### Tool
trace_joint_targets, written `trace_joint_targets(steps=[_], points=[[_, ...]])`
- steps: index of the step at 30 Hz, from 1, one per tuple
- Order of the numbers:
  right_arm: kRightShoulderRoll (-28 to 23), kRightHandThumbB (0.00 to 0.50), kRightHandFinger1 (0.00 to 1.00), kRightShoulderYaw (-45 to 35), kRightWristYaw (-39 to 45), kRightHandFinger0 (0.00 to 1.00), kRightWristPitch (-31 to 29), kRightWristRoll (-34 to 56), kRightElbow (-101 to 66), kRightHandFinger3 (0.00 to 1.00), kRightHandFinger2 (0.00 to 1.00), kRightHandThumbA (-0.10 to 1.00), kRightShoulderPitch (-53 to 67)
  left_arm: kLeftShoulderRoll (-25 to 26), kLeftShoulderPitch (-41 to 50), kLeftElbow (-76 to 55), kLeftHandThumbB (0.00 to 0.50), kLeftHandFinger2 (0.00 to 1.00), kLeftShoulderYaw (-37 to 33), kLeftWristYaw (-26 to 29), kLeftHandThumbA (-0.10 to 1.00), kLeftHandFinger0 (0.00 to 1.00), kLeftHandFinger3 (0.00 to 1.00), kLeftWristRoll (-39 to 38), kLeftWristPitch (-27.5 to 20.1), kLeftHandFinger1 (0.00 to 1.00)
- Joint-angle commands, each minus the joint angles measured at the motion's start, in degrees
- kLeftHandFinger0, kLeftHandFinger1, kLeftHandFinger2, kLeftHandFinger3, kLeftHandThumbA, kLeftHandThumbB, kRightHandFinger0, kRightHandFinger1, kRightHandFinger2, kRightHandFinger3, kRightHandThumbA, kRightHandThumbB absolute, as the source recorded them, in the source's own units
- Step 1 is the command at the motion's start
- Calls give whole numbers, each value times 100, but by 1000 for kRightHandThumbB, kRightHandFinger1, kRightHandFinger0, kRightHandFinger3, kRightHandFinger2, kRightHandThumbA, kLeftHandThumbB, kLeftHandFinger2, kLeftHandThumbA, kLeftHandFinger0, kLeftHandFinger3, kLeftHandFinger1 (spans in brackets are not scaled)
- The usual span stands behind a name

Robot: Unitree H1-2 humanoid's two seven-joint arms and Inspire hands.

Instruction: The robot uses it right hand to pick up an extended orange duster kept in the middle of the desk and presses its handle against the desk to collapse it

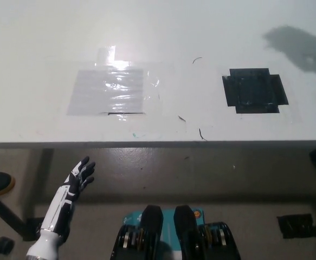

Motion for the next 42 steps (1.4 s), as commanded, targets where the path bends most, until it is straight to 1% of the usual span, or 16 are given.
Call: trace_joint_targets(steps=[1, 2, 3, 4, 6, 8, 13, 16, 18, 20, 23, 28, 31, 33, 39, 42], points=[[132, 131, 352, -255, -448, 0, 33, 332, -163, 705, 689, -100, -317, 83, 60, -160, 64, 1000, 15, -55, 1000, 1000, 1000, -49, -146, 1000], [138, 131, 350, -268, -447, 0, 34, 325, -165, 706, 689, -100, -317, 83, 60, -161, 64, 1000, 15, -55, 1000, 1000, 1000, -50, -146, 1000], [467, 132, 264, -561, -690, 0, -134, 708, 227, 680, 594, -100, -204, 72, 140, -161, 74, 1000, 8, -51, 1000, 1000, 1000, -42, -193, 1000], [561, 129, 229, -633, -763, 0, -176, 791, 369, 679, 565, -100, -172, 62, 157, -174, 82, 1000, 9, -32, 1000, 1000, 1000, -24, -177, 1000], [584, 129, 224, -691, -763, 0, -210, 764, 416, 679, 562, -100, -185, 61, 159, -176, 81, 1000, 8, -29, 1000, 1000, 1000, -23, -175, 1000], [899, 123, 154, -1053, -807, 0, -627, 1295, 986, 552, 501, -100, -144, 46, 168, -175, 76, 1000, 11, -5, 1000, 1000, 1000, -7, -182, 1000], [1046, 127, 173, -1385, -772, 0, -903, 1544, 1438, 512, 517, -100, -212, 23, 166, -166, 77, 1000, 15, 0, 1000, 1000, 1000, -28, -174, 1000], [1298, 115, 125, -1770, -978, 0, -938, 1947, 1854, 455, 435, -100, -199, 20, 157, -148, 70, 1000, 7, -3, 1000, 1000, 1000, -20, -213, 1000], [1396, 95, 81, -1854, -1028, 0, -1200, 2007, 1975, 468, 402, -100, -148, 32, 188, -182, 66, 1000, 11, -12, 1000, 1000, 1000, -32, -186, 1000], [1437, 106, 60, -1820, -1233, 0, -1337, 1918, 2117, 500, 391, -100, -115, 32, 208, -197, 64, 1000, 18, -15, 1000, 1000, 1000, -51, -176, 1000], [1478, 109, 0, -1793, -1382, 0, -1340, 1925, 2164, 428, 329, -100, -54, 36, 212, -192, 64, 1000, 9, -63, 1000, 1000, 1000, -121, -198, 1000], [1514, 120, 0, -1747, -1464, 0, -1340, 2015, 2157, 339, 333, -100, -4, 49, 217, -198, 70, 1000, 10, -41, 1000, 1000, 1000, -75, -228, 1000], [1554, 129, 0, -1767, -1617, 0, -1340, 2070, 2098, 222, 264, -100, 10, 48, 196, -175, 76, 1000, 17, -54, 1000, 1000, 1000, -114, -245, 1000], [1573, 125, 0, -1772, -1648, 0, -1340, 2115, 2005, 218, 245, -100, 39, 45, 203, -213, 70, 1000, 17, -61, 1000, 1000, 1000, -136, -223, 1000], [1688, 132, 0, -1915, -1456, 0, -1340, 2391, 1716, 7, 209, -100, 182, 40, 193, -174, 73, 1000, 5, -45, 1000, 1000, 1000, -115, -263, 1000], [1735, 112, 0, -1772, -1580, 0, -1340, 2220, 1529, 51, 233, -100, 334, 35, 196, -157, 75, 1000, 3, -56, 1000, 1000, 1000, -141, -302, 1000]])
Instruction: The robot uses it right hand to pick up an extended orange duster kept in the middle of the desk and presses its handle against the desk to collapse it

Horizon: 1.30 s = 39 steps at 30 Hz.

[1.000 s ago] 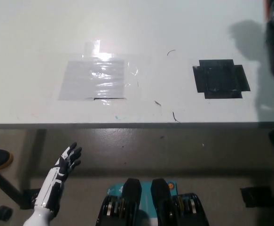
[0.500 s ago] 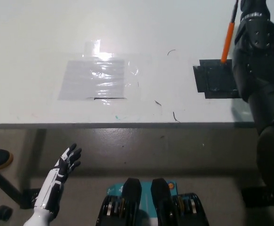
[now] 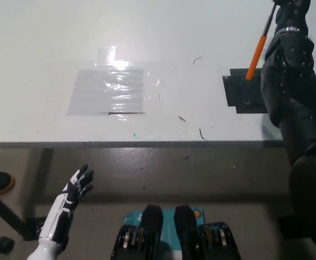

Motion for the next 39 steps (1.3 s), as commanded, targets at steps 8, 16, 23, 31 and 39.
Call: trace_joint_targets(steps=[8, 16, 23, 31, 39], points=[[180, 86, 0, 330, -610, 0, -434, -139, -410, 223, 174, -100, 222, 35, -12, -196, 80, 1000, 8, -45, 1000, 1000, 1000, -77, -175, 1000], [325, 67, 0, 836, -1083, 0, -434, -394, -281, 300, 266, -100, 671, 35, -32, -218, 79, 1000, 11, -48, 1000, 1000, 1000, -101, -182, 1000], [438, 76, 0, 1144, -1104, 0, -434, -325, -150, 330, 251, -100, 1174, 40, -110, -198, 110, 1000, 17, -41, 1000, 1000, 1000, -97, -143, 1000], [356, 88, 42, 1461, -1274, 0, -434, -534, 137, 350, 309, -100, 1714, 51, -93, -271, 102, 1000, -8, -9, 1000, 1000, 1000, 20, -79, 1000], [-238, 84, 31, 1494, -690, 0, 315, -399, 1426, 58, 300, -100, 1563, 64, -107, -215, 115, 1000, 14, -29, 1000, 1000, 1000, -38, -93, 1000]])
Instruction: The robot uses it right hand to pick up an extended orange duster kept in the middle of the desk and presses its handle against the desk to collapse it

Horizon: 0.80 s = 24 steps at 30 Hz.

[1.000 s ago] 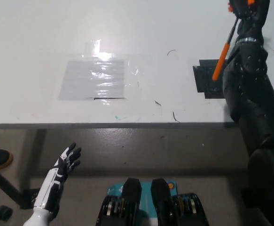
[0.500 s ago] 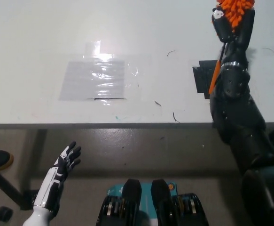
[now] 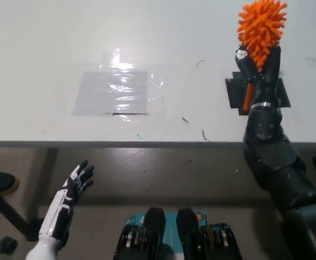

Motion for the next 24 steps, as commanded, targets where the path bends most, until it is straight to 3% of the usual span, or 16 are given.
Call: trace_joint_targets(steps=[1, 3, 4, 5, 6, 7, 9, 12, 13, 15, 16, 17, 19, 21, 22, 24], points=[[-418, 93, 57, 52, 319, 3, 1151, 4, 764, 72, 327, -100, 305, 61, -52, -134, 115, 1000, 21, -27, 1000, 1000, 1000, -8, -107, 1000], [-495, 86, 207, 62, 555, 46, 1571, 42, 875, 90, 451, -100, 261, 43, -51, -129, 121, 1000, 36, -11, 1000, 1000, 1000, -22, -135, 1000], [-546, 87, 156, -28, 720, 5, 1978, 160, 964, 232, 460, -100, 228, 45, -53, -126, 120, 1000, 32, -22, 1000, 1000, 1000, -29, -146, 1000], [-579, 98, 119, -70, 804, 0, 2109, 214, 1011, 264, 426, -100, 225, 38, -59, -121, 119, 1000, 31, -15, 1000, 1000, 1000, -21, -147, 1000], [-602, 108, 154, -42, 830, 5, 2103, 185, 1024, 306, 480, -100, 234, 35, -66, -116, 117, 1000, 29, -8, 1000, 1000, 1000, -10, -134, 1000], [-609, 111, 164, -20, 827, 1, 2129, 163, 1030, 305, 469, -100, 222, 32, -70, -118, 115, 1000, 28, -4, 1000, 1000, 1000, -8, -118, 1000], [-570, 121, 7, -33, 849, 0, 2208, 190, 1044, 172, 296, -100, 165, 15, -61, -119, 118, 1000, 21, 26, 1000, 1000, 1000, 42, -124, 1000], [-528, 100, 0, -33, 1016, 0, 1725, 232, 929, 6, 165, -100, 245, 13, -75, -86, 129, 1000, 12, 3, 1000, 1000, 1000, 17, -124, 1000], [-490, 117, 1, 10, 871, 0, 1428, 175, 839, 0, 178, -100, 242, 14, -67, -105, 133, 1000, 18, 6, 1000, 1000, 1000, 11, -88, 1000], [-468, 90, 32, 76, 830, 0, 1191, 102, 699, 8, 284, -86, 178, 29, -66, -127, 129, 1000, 36, 6, 1000, 1000, 1000, -4, -80, 1000], [-489, 80, 71, 205, 777, 0, 1013, -47, 541, 57, 361, -74, 133, 35, -68, -126, 127, 1000, 48, 12, 1000, 1000, 1000, -5, -75, 1000], [-532, 101, 119, 400, 502, 0, 812, -313, 294, 130, 413, -66, 32, 41, -76, -93, 126, 1000, 51, 20, 1000, 1000, 1000, 20, -119, 1000], [-592, 129, 155, 534, 292, 0, 974, -506, -392, 198, 433, -72, -44, 44, -71, -75, 113, 1000, 38, 11, 1000, 1000, 1000, 36, -173, 1000], [-648, 102, 195, 524, 468, 0, 1221, -473, -1162, 205, 488, -97, -31, 47, -63, -56, 115, 1000, 32, 7, 1000, 1000, 1000, 47, -193, 1000], [-725, 97, 193, 502, 683, 0, 1411, -452, -1796, 260, 496, -100, -93, 51, -57, -51, 122, 1000, 28, -2, 1000, 1000, 1000, 43, -184, 1000], [-806, 110, 151, 493, 810, 0, 1554, -453, -2201, 136, 458, -100, -202, 54, -49, -58, 125, 1000, 26, -4, 1000, 1000, 1000, 48, -172, 1000]])
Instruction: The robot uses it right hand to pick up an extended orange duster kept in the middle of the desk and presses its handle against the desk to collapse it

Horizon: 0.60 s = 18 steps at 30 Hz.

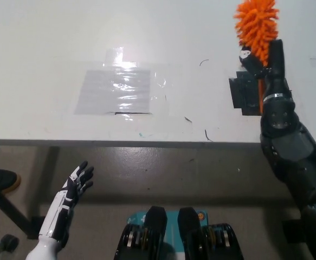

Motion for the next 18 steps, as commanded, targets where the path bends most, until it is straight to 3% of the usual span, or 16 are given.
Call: trace_joint_targets(steps=[1, 5, 8, 13, 15, 17, 18], points=[[-430, 114, 142, 49, 280, 0, 681, -285, -1284, 110, 447, -100, -414, 63, -46, -94, 125, 1000, 17, -7, 1000, 1000, 1000, 40, -170, 1000], [-812, 136, 103, 493, 333, 0, 174, -918, -1344, 0, 388, -100, -843, 45, -47, -64, 105, 1000, 14, -9, 1000, 1000, 1000, 24, -226, 1000], [-1002, 142, 140, 791, 492, 0, 277, -1141, -1333, 99, 422, -100, -1098, 39, -42, -91, 111, 1000, 10, 16, 1000, 1000, 1000, 72, -190, 1000], [-1284, 167, 96, 1732, 637, 0, 289, -1965, -784, 178, 373, -100, -1420, 31, -36, -87, 115, 1000, 14, 16, 1000, 1000, 1000, 62, -191, 1000], [-1297, 186, 197, 2107, 487, 0, 117, -2212, -243, 286, 489, -100, -1535, 24, -31, -103, 116, 1000, 11, 7, 1000, 1000, 1000, 39, -163, 1000], [-1299, 158, 214, 2520, 462, 0, -17, -2479, 226, 366, 513, -100, -1610, 25, -18, -108, 112, 1000, 11, -18, 1000, 1000, 1000, -10, -156, 1000], [-1309, 160, 165, 2765, 395, 0, -44, -2660, 371, 353, 454, -100, -1628, 26, -14, -116, 113, 1000, 14, -1, 1000, 1000, 1000, 18, -155, 1000]])
